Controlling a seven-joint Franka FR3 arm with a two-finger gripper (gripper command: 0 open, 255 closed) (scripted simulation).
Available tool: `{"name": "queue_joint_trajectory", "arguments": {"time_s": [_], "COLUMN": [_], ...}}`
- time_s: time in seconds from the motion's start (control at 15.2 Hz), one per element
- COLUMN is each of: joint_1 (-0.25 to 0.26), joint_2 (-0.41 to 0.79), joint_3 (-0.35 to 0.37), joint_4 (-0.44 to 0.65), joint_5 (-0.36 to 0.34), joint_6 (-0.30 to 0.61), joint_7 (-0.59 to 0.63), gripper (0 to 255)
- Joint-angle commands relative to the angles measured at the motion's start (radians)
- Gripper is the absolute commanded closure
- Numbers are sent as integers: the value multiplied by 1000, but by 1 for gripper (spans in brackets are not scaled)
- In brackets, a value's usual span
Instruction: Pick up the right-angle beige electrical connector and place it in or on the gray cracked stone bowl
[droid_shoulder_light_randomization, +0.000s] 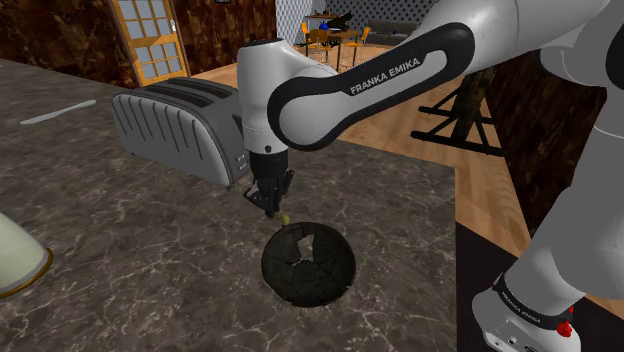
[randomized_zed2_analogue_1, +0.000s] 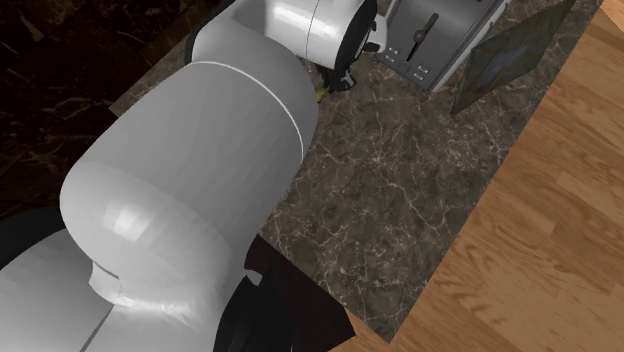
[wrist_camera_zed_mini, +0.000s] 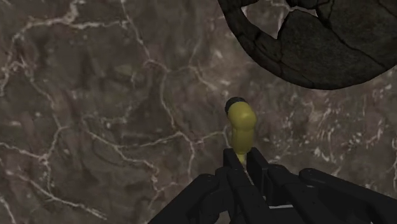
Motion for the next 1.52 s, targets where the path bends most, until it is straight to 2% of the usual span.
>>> {"name": "queue_joint_trajectory", "arguments": {"time_s": [0.0, 1.19, 1.45], "joint_1": [-2, -4, 7], "joint_2": [-8, -51, -176], "joint_3": [1, 8, 33], "joint_4": [17, 206, 61], "joint_5": [5, 30, 92], "joint_6": [-24, -251, -214], "joint_7": [-4, -13, 13], "gripper": [255, 255, 255]}}
